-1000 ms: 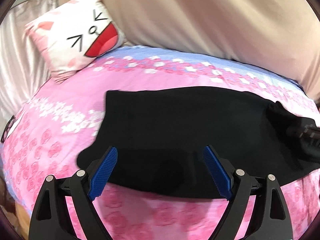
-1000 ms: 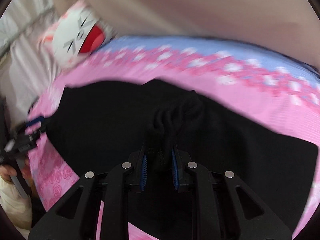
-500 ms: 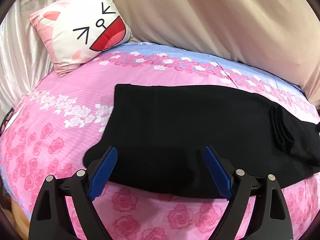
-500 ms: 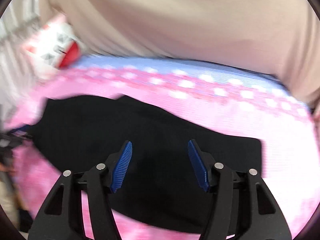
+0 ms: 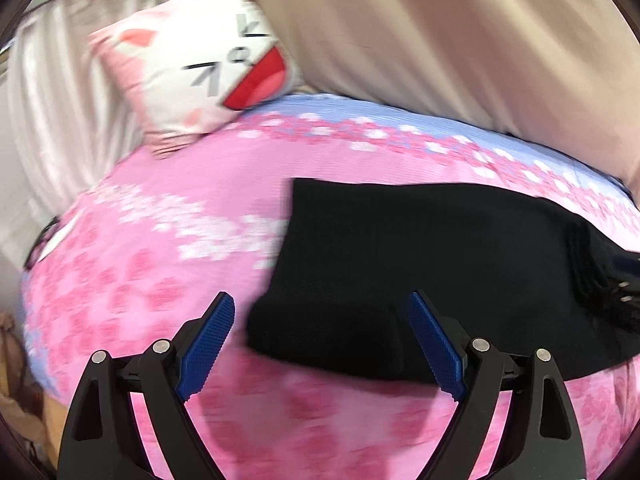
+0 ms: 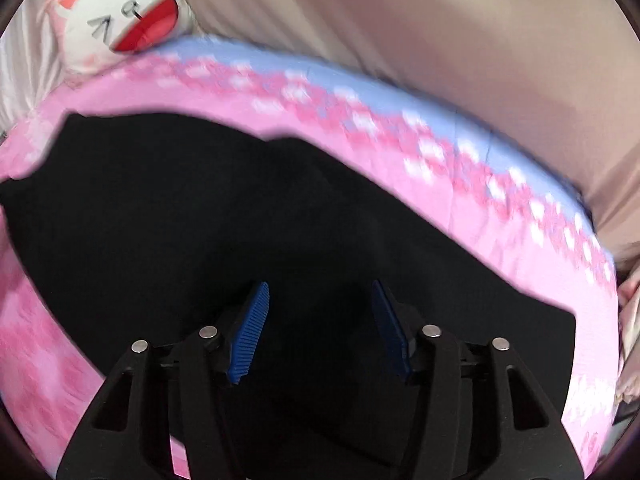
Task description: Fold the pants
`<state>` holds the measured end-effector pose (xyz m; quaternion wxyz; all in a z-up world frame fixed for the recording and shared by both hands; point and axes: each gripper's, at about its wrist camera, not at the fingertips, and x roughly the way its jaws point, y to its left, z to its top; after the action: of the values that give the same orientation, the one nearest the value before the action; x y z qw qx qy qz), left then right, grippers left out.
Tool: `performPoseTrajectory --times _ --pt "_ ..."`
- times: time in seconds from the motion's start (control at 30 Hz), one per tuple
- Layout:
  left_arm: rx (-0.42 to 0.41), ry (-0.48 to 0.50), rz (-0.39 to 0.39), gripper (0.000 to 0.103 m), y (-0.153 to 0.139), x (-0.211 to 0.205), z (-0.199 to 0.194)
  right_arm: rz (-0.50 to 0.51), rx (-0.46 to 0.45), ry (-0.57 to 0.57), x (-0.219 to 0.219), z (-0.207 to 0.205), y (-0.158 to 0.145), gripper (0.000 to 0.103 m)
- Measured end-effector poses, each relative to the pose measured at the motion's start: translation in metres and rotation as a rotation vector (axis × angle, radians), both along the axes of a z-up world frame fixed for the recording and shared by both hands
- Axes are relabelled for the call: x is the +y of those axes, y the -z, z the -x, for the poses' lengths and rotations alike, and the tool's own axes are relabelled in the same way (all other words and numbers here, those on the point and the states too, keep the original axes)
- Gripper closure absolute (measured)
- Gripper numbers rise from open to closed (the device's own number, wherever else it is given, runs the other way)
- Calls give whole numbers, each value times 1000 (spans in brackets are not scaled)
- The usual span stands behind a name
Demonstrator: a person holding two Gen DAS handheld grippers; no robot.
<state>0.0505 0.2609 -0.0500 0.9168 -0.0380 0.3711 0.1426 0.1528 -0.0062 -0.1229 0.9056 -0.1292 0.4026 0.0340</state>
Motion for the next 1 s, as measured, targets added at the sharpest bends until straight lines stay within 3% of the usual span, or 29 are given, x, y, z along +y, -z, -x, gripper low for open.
performPoseTrajectory --times 0.07,0.13,0.2,0.33,0.43,0.57,0.6,0.67,0.73,0.8,0.9,1.0 --pt "0 -54 -23 17 -6 24 13 -18 -40 -107 43 7 -17 41" --pt "3 -102 -41 17 -10 43 24 33 -42 -246 96 8 -18 24" --pt "5 -165 -56 17 -13 65 38 116 -50 -378 153 11 -7 22" --pt "8 -259 -42 17 -11 95 65 221 -46 -521 229 14 25 22" --pt "13 -285 -38 17 -11 103 81 271 -26 -579 265 9 46 22" --pt "17 -285 -45 17 -11 105 87 275 -12 -582 280 5 53 22" --pt "16 -281 -45 17 -11 106 86 250 4 -581 279 1 53 25" --pt "14 -277 -44 17 -12 106 82 147 88 -575 274 -7 51 49" --pt "10 -272 -39 17 -14 103 78 128 85 -549 271 -8 44 77" --pt "2 -257 -28 16 -17 99 72 35 84 -521 258 -9 32 85" --pt "-19 -226 -18 17 -26 87 64 -131 64 -458 223 -14 4 87" --pt "-44 -176 -26 17 -39 68 52 -342 19 -358 154 -19 -34 94"
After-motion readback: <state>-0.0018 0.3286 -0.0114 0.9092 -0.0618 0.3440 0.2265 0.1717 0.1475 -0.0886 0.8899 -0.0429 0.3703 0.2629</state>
